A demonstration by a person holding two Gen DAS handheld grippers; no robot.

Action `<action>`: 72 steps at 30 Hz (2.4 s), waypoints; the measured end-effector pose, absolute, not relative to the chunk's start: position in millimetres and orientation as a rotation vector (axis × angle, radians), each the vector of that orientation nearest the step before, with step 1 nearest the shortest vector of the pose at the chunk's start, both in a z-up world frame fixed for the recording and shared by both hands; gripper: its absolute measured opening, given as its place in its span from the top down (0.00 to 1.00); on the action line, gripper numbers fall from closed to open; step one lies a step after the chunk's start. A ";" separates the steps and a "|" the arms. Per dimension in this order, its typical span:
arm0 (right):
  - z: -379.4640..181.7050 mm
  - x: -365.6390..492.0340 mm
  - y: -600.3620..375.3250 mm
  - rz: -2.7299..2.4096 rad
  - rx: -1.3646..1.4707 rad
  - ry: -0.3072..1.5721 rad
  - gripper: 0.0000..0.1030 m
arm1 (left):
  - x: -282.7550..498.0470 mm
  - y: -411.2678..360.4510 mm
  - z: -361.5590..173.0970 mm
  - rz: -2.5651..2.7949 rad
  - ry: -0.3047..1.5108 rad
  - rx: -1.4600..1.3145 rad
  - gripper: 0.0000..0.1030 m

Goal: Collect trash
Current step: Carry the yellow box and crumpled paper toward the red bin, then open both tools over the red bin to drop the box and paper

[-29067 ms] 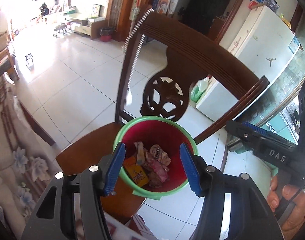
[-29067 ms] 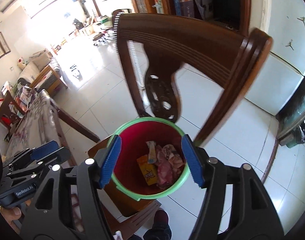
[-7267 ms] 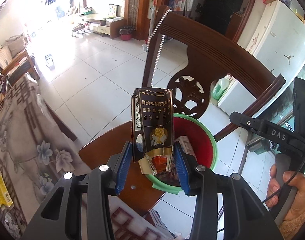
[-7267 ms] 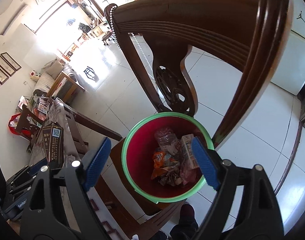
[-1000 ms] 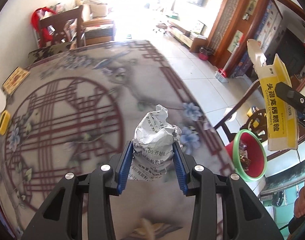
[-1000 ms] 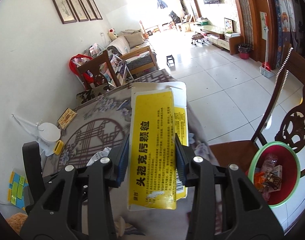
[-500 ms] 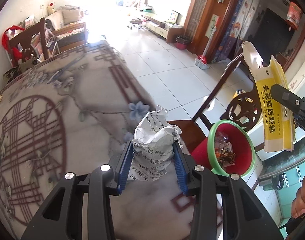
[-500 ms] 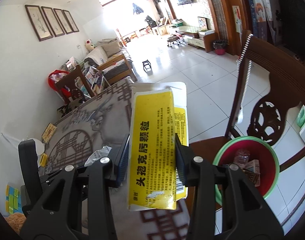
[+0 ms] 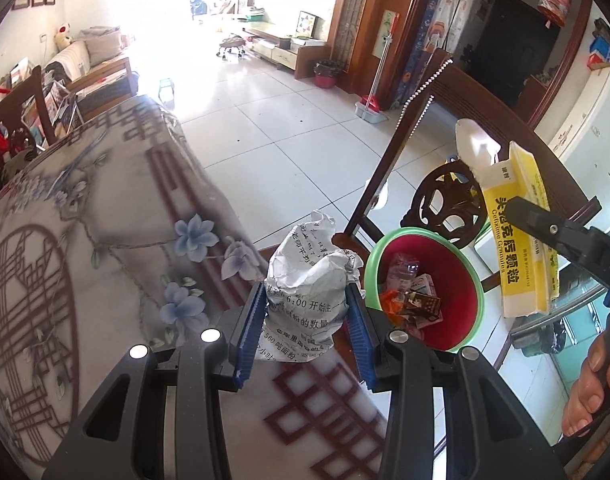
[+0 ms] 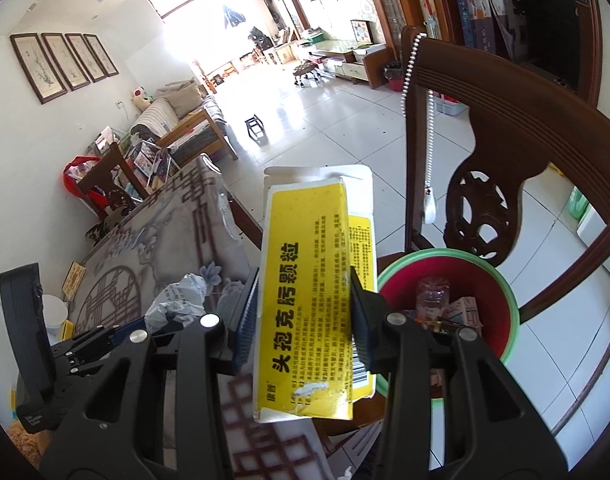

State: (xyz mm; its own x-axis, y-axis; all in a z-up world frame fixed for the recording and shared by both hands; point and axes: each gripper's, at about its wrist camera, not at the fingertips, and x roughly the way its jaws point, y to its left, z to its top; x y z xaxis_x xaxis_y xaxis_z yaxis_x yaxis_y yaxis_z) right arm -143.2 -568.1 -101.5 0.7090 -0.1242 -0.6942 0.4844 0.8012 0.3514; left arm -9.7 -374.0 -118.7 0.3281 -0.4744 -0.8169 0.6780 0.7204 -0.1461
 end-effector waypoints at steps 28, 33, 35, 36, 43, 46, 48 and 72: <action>-150.8 -167.3 -635.6 -0.484 0.598 0.799 0.61 | -26.2 -442.0 -118.3 -0.827 0.978 0.300 0.63; -164.4 -165.6 -641.6 -0.497 0.613 0.835 0.61 | -23.2 -447.2 -123.0 -0.824 0.990 0.306 0.63; -169.6 -164.0 -644.7 -0.502 0.616 0.851 0.61 | -23.1 -449.9 -124.3 -0.826 0.992 0.311 0.63; -172.0 -162.7 -646.4 -0.505 0.618 0.857 0.61 | -23.1 -450.6 -124.9 -0.826 0.992 0.312 0.63; -175.3 -163.5 -652.3 -0.544 0.608 0.853 0.33 | -22.3 -465.5 -136.8 -0.832 1.005 0.344 0.63; -169.9 -166.5 -655.4 -0.565 0.599 0.850 0.33 | -25.8 -479.9 -148.2 -0.848 1.018 0.382 0.63; -167.9 -170.2 -657.9 -0.581 0.600 0.848 0.31 | -28.5 -490.5 -154.4 -0.862 1.020 0.399 0.63; -114.1 -216.2 -671.3 -0.692 0.588 0.728 0.22 | -60.0 -566.6 -199.9 -0.994 1.108 0.554 0.51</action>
